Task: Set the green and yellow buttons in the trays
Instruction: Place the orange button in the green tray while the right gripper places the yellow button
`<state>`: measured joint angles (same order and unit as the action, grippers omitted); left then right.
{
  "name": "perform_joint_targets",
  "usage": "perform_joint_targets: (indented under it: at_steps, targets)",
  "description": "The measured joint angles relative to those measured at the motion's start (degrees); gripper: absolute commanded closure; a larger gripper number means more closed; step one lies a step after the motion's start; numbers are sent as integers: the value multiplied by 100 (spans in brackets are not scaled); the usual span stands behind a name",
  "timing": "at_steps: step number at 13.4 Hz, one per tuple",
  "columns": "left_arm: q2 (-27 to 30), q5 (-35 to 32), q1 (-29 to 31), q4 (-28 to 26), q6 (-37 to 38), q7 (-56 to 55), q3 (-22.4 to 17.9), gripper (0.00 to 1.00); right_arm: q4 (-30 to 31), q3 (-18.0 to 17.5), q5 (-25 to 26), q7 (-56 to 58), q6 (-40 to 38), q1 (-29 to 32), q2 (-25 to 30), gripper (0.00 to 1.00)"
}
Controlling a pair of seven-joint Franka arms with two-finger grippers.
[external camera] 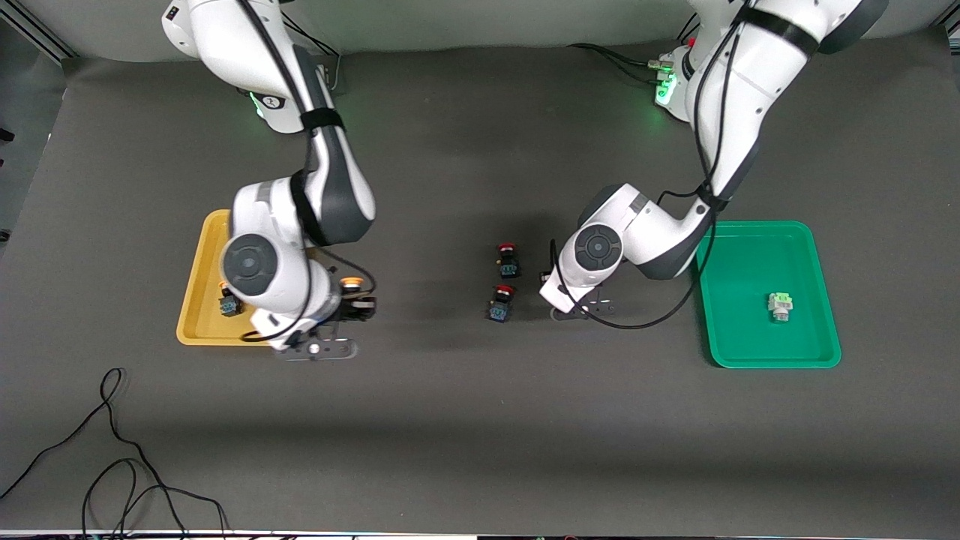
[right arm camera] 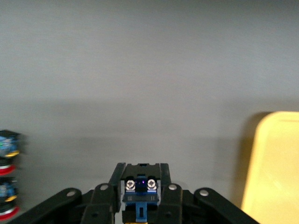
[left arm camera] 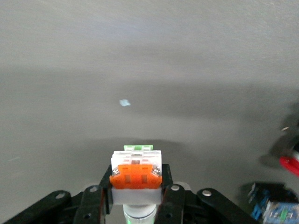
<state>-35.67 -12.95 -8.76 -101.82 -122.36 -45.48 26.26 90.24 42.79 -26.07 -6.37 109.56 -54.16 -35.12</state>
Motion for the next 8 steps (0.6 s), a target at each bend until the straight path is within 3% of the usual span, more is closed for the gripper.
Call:
perform_joint_targets:
  at_steps: [4,8]
  targets:
    - [910,254,724,274,1804,1551,63,100,945,723,49,1117,178,23,133,88]
    - [1435,373,1880,613,2989,3716,45,100,2157,861,-7,2009,1411,101,335,88]
